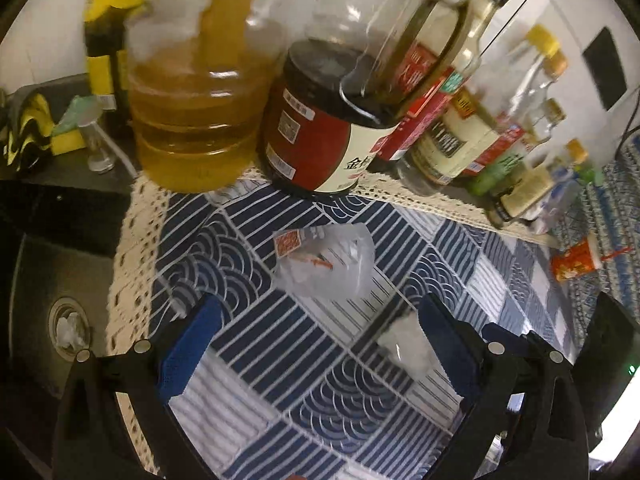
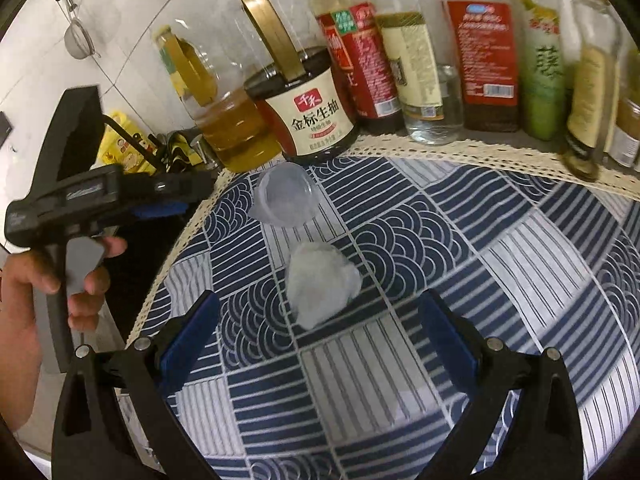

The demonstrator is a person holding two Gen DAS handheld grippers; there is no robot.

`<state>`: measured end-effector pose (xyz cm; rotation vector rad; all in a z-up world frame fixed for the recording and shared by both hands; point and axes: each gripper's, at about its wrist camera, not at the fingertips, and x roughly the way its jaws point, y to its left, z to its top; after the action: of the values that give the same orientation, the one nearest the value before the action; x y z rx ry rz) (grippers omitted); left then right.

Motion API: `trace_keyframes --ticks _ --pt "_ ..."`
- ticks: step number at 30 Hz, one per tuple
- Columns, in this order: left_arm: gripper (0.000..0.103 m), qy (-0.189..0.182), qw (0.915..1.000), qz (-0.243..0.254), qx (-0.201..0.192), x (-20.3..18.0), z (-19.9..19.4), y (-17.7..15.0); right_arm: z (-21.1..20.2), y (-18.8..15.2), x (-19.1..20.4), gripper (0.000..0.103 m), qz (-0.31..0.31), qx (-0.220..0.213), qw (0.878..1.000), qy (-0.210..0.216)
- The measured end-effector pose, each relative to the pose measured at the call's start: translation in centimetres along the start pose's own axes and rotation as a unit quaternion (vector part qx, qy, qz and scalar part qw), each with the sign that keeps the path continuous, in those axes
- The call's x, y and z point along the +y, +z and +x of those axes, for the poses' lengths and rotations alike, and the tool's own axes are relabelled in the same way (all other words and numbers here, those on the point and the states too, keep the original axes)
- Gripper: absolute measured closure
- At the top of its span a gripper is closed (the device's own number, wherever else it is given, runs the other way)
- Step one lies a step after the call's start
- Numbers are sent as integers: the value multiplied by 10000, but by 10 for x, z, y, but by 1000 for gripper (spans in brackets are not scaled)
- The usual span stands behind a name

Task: Collect trash
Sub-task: 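Grasp the red-labelled clear plastic cup with the left tool while the right tool grasps the crumpled clear bag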

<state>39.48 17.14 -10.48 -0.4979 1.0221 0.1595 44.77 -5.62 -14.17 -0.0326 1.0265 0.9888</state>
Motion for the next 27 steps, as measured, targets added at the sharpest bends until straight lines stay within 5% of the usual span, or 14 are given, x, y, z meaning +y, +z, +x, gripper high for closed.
trace_keyframes --ticks 10,24,27 --pt "7 172 9989 -200 380 1 48 18 23 3 -1 7 -364 139 9989 274" --pt "8 417 9975 -238 515 -6 66 22 38 5 -1 43 -608 296 9967 458" --pt "19 442 9970 -299 552 -2 68 20 42 5 -3 50 -601 375 9960 550"
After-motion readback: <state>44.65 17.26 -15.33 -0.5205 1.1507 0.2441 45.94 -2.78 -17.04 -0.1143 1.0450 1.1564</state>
